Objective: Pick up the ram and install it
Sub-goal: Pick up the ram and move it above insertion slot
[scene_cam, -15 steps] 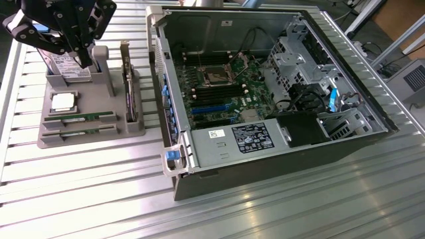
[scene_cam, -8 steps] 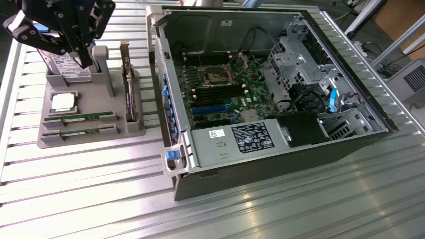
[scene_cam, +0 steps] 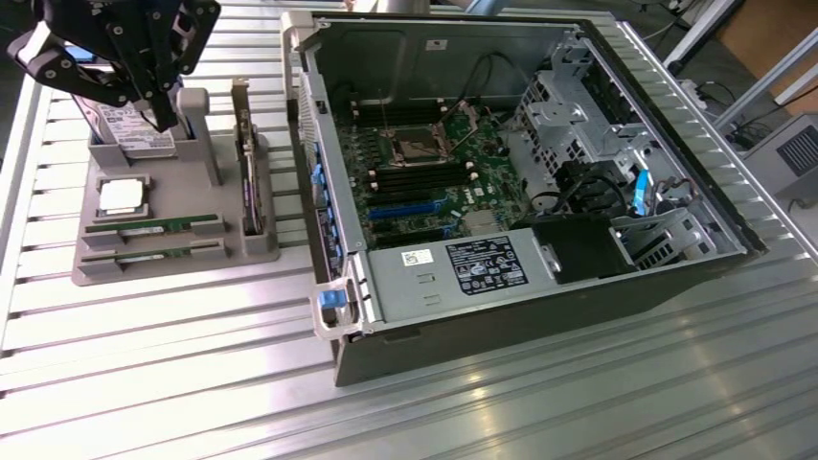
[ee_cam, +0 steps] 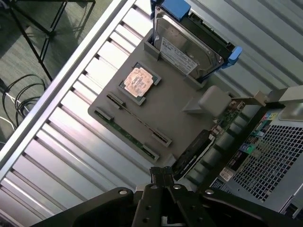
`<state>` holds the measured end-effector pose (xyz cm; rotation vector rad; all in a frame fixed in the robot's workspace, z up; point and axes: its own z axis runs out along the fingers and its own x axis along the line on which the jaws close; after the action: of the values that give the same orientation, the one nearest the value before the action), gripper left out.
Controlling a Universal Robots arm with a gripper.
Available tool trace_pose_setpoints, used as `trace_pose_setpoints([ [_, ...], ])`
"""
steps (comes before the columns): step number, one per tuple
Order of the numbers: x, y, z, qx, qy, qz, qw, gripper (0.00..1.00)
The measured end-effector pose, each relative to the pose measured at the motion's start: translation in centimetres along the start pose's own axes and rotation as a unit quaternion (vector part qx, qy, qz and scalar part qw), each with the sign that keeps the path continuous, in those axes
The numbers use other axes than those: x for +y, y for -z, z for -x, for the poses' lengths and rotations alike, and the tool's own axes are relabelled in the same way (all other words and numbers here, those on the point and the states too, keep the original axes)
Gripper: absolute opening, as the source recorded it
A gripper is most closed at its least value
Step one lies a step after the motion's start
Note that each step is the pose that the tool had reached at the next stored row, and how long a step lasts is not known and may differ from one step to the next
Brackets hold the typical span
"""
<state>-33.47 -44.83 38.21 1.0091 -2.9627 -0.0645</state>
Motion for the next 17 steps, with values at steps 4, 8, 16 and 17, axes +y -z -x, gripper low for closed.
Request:
trace_pose_setpoints([
  [4, 0.00, 0.00, 0.00, 0.0006, 0.013, 0.0000, 0.9999, 0.11],
  [8, 0.00, 0.00, 0.00, 0.0009, 0.021, 0.0001, 0.9998, 0.11],
  [16, 0.00, 0.00, 0.00, 0.0021, 0.050, 0.0002, 0.9987, 0.11],
  [17, 0.00, 0.00, 0.00, 0.0022, 0.052, 0.0001, 0.9986, 0.11],
])
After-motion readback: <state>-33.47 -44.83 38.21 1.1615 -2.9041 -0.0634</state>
